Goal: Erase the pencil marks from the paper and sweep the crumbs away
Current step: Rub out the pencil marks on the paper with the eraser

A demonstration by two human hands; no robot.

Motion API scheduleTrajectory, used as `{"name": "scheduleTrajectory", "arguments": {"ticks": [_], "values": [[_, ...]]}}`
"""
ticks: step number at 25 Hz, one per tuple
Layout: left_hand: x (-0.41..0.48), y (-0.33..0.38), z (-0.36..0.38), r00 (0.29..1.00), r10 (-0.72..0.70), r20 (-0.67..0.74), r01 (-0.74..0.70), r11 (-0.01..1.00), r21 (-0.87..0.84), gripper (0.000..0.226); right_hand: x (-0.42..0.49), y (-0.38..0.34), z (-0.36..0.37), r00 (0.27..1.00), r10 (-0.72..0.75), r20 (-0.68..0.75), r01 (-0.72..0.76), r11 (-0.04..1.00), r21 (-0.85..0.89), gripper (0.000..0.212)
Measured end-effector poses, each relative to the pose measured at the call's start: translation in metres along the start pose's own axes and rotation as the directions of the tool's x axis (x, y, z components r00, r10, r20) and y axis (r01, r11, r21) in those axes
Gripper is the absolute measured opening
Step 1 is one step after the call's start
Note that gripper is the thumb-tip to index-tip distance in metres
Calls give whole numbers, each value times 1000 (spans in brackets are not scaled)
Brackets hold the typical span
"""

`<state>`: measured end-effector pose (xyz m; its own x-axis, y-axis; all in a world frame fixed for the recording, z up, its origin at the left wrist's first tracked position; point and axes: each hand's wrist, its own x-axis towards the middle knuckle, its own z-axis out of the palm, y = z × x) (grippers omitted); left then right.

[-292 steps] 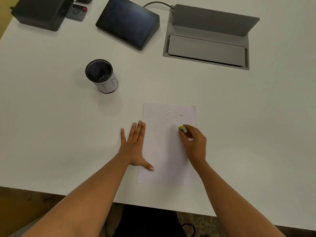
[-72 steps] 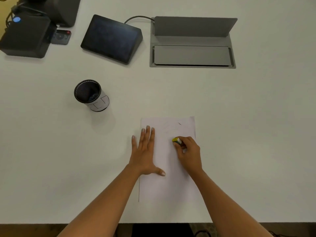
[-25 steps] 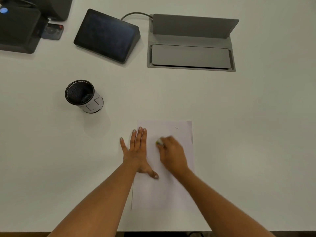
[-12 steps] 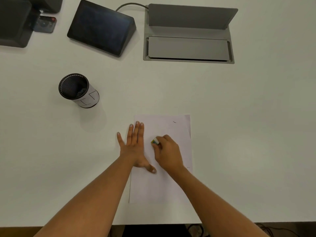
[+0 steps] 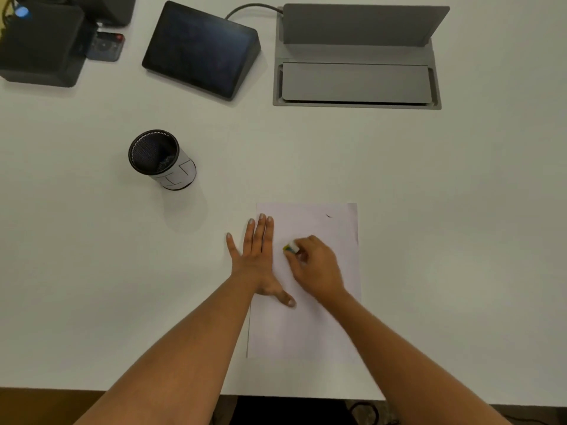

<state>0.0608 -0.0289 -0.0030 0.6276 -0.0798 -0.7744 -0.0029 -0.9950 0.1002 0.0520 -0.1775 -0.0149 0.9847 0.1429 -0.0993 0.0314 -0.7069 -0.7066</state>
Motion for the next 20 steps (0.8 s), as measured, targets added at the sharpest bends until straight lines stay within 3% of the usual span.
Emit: {"name": "scheduleTrajectory", "arguments": {"ticks": [4,6,7,9,11,13,16,20], "values": [[0,-1,3,1000,8,-13,-9,999,-31,177,50,35,-40,952,210,-224,-218,976,-12,16],[1,-2,3,1000,11,-17,-12,1000,-26,178,45,30,-40,932,246,-267,-250,968,18,15],[1,-2,4,1000,10,-17,-10,1000,-23,178,31,21,-29,943,229,-242,-230,973,23,14],[2,-1,4,1000,4,-11,-4,1000,-20,178,-10,-4,-4,993,107,-45,-107,994,-1,10],[2,-1,3,1000,5,-13,-5,1000,-27,177,-18,-1,-2,997,1,71,2,999,-48,9],[2,-2,4,999,12,-35,-13,1000,-25,177,12,22,-20,994,86,-71,-91,994,-67,13],[1,-2,4,999,26,-37,-27,999,-33,177,40,47,-42,921,244,-305,-255,967,2,16],[-4,-8,8,992,67,-110,-72,997,-41,174,35,38,-26,874,338,-350,-327,941,91,15]]}}
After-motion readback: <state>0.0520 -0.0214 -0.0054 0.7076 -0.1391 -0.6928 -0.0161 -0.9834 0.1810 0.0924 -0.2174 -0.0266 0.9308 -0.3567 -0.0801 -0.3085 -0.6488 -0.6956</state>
